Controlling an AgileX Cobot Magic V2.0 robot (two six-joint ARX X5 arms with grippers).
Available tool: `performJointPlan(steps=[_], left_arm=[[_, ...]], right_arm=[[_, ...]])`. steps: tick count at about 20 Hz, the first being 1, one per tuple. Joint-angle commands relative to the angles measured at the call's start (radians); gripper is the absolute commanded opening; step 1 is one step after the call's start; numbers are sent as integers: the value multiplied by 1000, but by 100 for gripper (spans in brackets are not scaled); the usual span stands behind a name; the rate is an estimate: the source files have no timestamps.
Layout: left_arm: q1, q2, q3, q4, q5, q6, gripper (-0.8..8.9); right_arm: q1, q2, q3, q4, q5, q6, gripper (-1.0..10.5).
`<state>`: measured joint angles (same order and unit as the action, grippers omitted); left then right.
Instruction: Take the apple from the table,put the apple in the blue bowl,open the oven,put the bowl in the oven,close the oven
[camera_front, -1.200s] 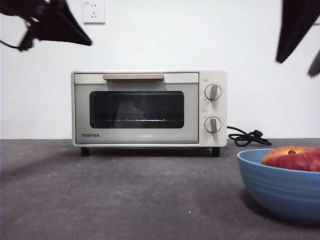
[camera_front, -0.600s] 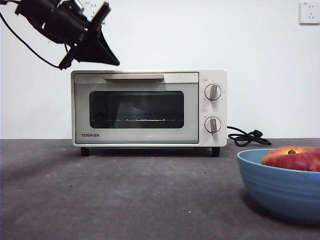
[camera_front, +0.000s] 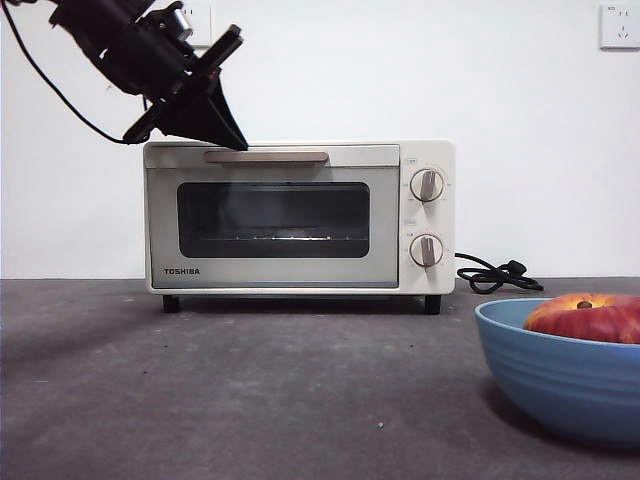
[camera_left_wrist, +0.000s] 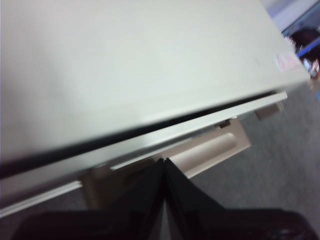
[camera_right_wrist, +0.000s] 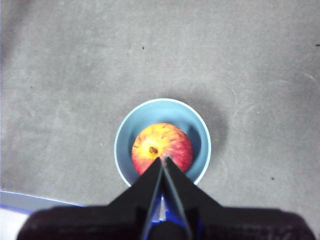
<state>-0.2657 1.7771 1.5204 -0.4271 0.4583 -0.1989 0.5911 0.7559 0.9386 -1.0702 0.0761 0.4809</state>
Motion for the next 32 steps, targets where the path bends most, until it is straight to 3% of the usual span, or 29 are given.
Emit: performJointPlan(steps=[1, 3, 7, 16, 27, 32], left_arm=[[-34, 37, -31, -116, -94, 89, -6], [-46, 35, -36, -153, -135, 102, -6], [-44, 3, -55, -184, -120, 105, -6], [-32, -180, -403, 54, -85, 32, -6], [-84, -180, -483, 102, -95, 30, -6], [-116, -182, -583, 239, -101, -26, -6]], right_arm=[[3, -2, 1, -8, 19, 14, -7], [3, -2, 1, -8, 22, 15, -7], [3, -2, 1, -21, 22, 18, -7], [3, -2, 1, -23, 21, 18, -7], [3, 2, -1, -32, 70, 17, 0], [3, 13, -2, -34, 55, 17, -1]])
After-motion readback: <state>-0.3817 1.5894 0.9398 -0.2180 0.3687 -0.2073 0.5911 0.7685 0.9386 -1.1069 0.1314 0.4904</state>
